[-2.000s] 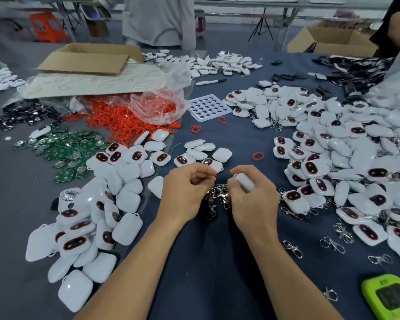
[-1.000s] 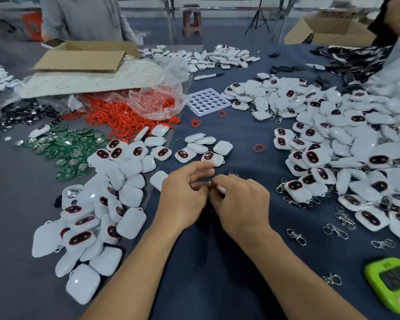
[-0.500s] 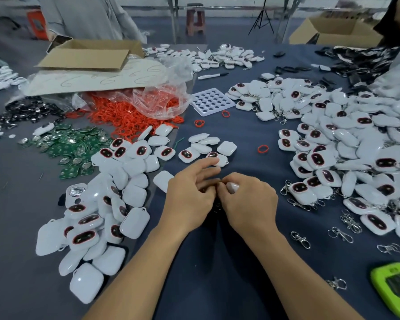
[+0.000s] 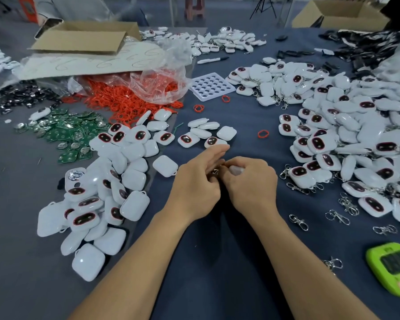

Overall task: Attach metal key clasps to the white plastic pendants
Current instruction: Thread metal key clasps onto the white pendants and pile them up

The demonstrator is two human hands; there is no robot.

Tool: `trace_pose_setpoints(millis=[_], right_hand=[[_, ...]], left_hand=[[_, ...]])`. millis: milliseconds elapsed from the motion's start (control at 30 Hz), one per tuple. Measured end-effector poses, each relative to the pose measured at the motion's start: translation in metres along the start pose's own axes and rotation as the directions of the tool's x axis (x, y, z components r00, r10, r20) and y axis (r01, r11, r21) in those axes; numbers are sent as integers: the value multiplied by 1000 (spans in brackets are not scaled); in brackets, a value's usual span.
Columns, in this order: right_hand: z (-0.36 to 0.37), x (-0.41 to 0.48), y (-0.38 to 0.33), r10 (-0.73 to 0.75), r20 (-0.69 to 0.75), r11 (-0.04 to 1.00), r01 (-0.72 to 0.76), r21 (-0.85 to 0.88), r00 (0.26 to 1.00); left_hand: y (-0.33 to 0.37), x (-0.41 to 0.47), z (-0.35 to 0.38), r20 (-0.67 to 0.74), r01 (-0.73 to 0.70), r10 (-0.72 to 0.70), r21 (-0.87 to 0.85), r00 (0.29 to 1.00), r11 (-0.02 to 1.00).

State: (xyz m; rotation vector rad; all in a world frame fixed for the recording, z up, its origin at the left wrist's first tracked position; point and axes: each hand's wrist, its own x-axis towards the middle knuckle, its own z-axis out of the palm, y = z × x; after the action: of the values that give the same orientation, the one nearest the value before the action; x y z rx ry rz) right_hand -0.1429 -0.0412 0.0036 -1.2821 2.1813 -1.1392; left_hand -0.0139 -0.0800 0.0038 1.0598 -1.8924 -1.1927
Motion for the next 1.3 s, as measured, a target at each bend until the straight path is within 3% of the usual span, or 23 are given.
trace_pose_setpoints(millis=[267,467,633,800,933,1300], right_hand=[[-2,-4,3,-68,36,989,63,131,997],[0,-2,3,-47,-8,997,47,61,999],[3,-7,4,-155,7,984,154,85,988],[-2,-1,7,-88,-38,952,95,290,995],[-6,1,12,-75,-26,915,79,396,997],[-8,-6,7,-146,14,940,135,313,989]], left_hand=[[0,1,2,19,9,-8,-13,1000,1000],[0,4,1,-15,14,-15,-71,1000,997],[2,1,1,2,-15,16,-31,1000,999],[2,1,0,-168,20,-11,53,986,998],[0,4,-2,-181,38,-33,25,983,999],[3,6,-3,-274,51,-75,-94,959,994]])
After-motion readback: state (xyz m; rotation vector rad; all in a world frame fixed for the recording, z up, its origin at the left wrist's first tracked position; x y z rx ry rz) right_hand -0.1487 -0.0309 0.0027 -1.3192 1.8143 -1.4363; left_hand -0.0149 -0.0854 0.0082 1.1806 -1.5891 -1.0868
